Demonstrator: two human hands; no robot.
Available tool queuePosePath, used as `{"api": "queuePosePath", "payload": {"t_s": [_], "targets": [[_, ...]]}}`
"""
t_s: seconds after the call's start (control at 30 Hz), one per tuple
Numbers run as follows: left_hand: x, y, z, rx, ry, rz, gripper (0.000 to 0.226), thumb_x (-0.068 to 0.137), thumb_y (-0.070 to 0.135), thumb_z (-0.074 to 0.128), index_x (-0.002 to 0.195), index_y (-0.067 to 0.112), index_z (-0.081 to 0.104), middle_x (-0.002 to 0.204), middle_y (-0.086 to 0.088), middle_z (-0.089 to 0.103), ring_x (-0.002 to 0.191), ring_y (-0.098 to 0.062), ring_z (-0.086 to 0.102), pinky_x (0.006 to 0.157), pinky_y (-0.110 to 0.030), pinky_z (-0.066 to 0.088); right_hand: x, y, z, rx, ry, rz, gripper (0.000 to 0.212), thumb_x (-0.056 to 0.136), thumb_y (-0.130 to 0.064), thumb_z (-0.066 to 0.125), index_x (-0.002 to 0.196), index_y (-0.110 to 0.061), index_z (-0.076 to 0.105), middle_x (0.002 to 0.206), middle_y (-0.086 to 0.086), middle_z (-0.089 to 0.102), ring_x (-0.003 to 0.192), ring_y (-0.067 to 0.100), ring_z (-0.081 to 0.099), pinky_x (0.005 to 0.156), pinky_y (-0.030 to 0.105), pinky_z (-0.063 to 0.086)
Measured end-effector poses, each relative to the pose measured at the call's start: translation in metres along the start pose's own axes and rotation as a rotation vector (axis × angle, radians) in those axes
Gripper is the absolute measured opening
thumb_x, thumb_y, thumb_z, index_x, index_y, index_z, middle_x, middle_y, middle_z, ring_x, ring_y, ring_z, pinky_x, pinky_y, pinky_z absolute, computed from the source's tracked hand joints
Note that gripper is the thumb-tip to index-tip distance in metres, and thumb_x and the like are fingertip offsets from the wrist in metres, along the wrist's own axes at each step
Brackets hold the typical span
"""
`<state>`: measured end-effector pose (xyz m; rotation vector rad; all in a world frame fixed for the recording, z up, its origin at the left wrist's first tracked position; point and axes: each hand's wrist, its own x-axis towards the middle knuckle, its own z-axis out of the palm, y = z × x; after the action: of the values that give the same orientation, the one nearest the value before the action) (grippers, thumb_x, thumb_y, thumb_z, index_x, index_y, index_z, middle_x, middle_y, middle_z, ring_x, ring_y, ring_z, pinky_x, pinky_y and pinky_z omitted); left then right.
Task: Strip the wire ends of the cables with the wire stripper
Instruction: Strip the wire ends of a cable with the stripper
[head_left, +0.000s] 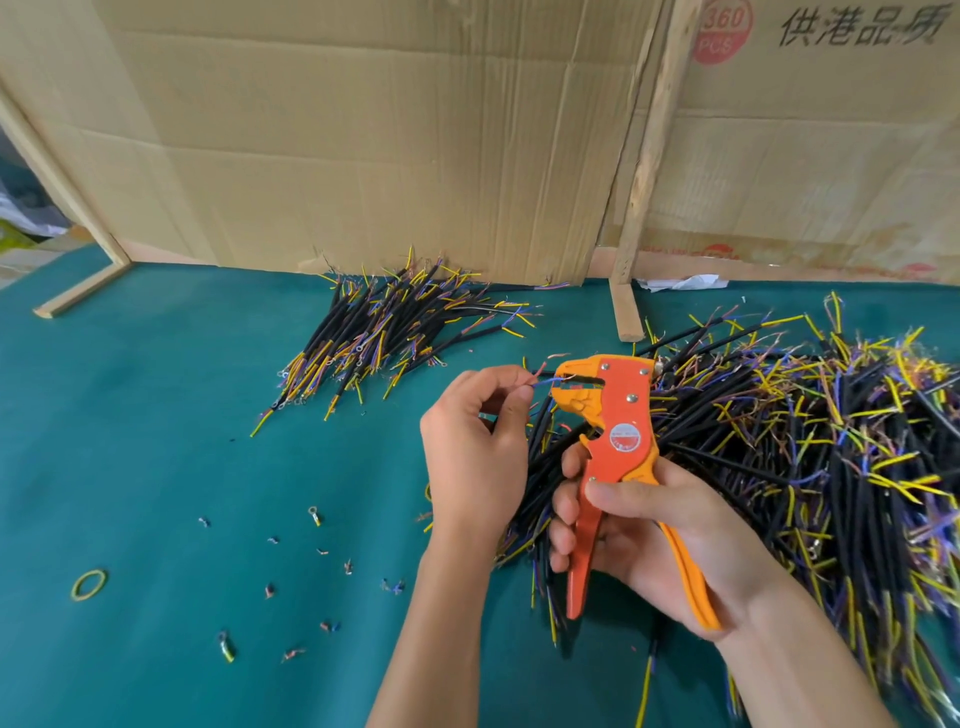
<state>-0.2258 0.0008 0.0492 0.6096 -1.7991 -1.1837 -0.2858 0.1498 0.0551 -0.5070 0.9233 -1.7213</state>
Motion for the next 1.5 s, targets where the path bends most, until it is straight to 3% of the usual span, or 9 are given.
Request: {"api": "queuePosePath", "payload": {"t_s": [0.33, 0.57, 0.67, 0.77, 0.83, 0.9, 1.07, 1.2, 1.5], "targets": [[0.001, 0.001, -0.001, 0.081, -0.015, 0.061, 0.02, 0.087, 0.001, 0.071, 0.085, 0.02, 0.076, 0.081, 0.011, 0.069, 0.076, -0.004, 0.063, 0.071, -0.013, 0.044, 0.005, 0.007, 0.01, 0.001, 0.096, 0.003, 0.025, 0.077, -0.02, 0.083, 0.082, -0.01, 0.06, 0.063, 0.011, 0.042, 0.05, 0.025, 0.045, 0.05, 0.037, 0.044], [-0.001, 0.003, 0.002, 0.055, -0.063, 0.039, 0.022, 0.087, 0.003, 0.071, 0.088, 0.024, 0.078, 0.083, 0.013, 0.073, 0.076, -0.001, 0.066, 0.074, -0.013, 0.047, 0.012, 0.015, 0.011, -0.024, 0.241, -0.097, 0.052, 0.076, -0.037, 0.083, 0.057, -0.012, 0.042, 0.048, 0.004, 0.029, 0.033, 0.015, 0.031, 0.035, 0.024, 0.033], [-0.002, 0.005, 0.005, -0.014, -0.197, -0.025, 0.032, 0.089, -0.004, 0.061, 0.096, 0.023, 0.076, 0.089, 0.01, 0.076, 0.075, -0.003, 0.069, 0.072, -0.021, 0.053, 0.013, 0.014, 0.007, 0.174, 0.204, -0.188, 0.029, 0.074, -0.025, 0.082, 0.077, -0.01, 0.058, 0.064, 0.009, 0.049, 0.052, 0.022, 0.052, 0.051, 0.033, 0.05], [-0.005, 0.016, 0.011, -0.201, -0.446, -0.145, 0.042, 0.093, -0.007, 0.049, 0.108, 0.027, 0.07, 0.102, 0.003, 0.075, 0.059, -0.003, 0.064, 0.052, -0.022, 0.05, 0.011, 0.007, 0.001, 0.286, 0.137, -0.275, 0.039, 0.065, -0.017, 0.091, 0.091, -0.009, 0.064, 0.08, 0.012, 0.057, 0.073, 0.026, 0.061, 0.072, 0.037, 0.057], [-0.001, 0.018, 0.009, -0.152, -0.515, -0.107, 0.041, 0.091, -0.002, 0.051, 0.116, 0.026, 0.068, 0.111, 0.003, 0.073, 0.083, -0.002, 0.069, 0.072, -0.024, 0.057, 0.008, 0.001, -0.007, 0.328, 0.14, -0.337, 0.05, 0.058, -0.017, 0.095, 0.095, -0.009, 0.063, 0.084, 0.011, 0.059, 0.078, 0.026, 0.063, 0.079, 0.038, 0.058], [0.008, 0.015, 0.002, 0.009, -0.399, -0.038, 0.033, 0.087, 0.006, 0.057, 0.113, 0.022, 0.071, 0.11, 0.007, 0.074, 0.102, -0.003, 0.068, 0.096, -0.029, 0.053, 0.005, -0.003, -0.013, 0.337, 0.145, -0.384, 0.05, 0.058, -0.018, 0.094, 0.097, -0.01, 0.062, 0.085, 0.009, 0.06, 0.079, 0.026, 0.064, 0.081, 0.039, 0.058], [0.062, -0.014, -0.029, 0.559, 0.074, -0.156, 0.031, 0.083, 0.007, 0.056, 0.108, 0.02, 0.071, 0.112, -0.002, 0.073, 0.109, -0.027, 0.064, 0.096, -0.037, 0.049, 0.01, 0.001, -0.02, 0.356, 0.128, -0.371, 0.04, 0.063, -0.016, 0.091, 0.095, -0.011, 0.066, 0.085, 0.009, 0.062, 0.078, 0.027, 0.066, 0.08, 0.04, 0.058], [0.088, -0.054, -0.046, 0.93, -0.008, -0.273, 0.027, 0.091, 0.022, 0.061, 0.116, 0.012, 0.064, 0.122, -0.015, 0.063, 0.116, -0.038, 0.055, 0.094, -0.045, 0.048, 0.015, 0.005, -0.02, 0.35, 0.094, -0.329, 0.034, 0.069, -0.017, 0.089, 0.095, -0.011, 0.068, 0.086, 0.01, 0.062, 0.079, 0.029, 0.066, 0.08, 0.042, 0.057], [0.089, -0.036, -0.067, 0.504, 0.131, -0.316, 0.013, 0.082, 0.023, 0.071, 0.069, 0.021, 0.071, 0.073, -0.008, 0.069, 0.08, -0.032, 0.063, 0.074, -0.036, 0.053, 0.005, 0.0, -0.012, 0.338, -0.011, -0.264, 0.04, 0.07, -0.015, 0.089, 0.101, -0.006, 0.066, 0.086, 0.013, 0.059, 0.079, 0.03, 0.062, 0.08, 0.043, 0.056]]}}
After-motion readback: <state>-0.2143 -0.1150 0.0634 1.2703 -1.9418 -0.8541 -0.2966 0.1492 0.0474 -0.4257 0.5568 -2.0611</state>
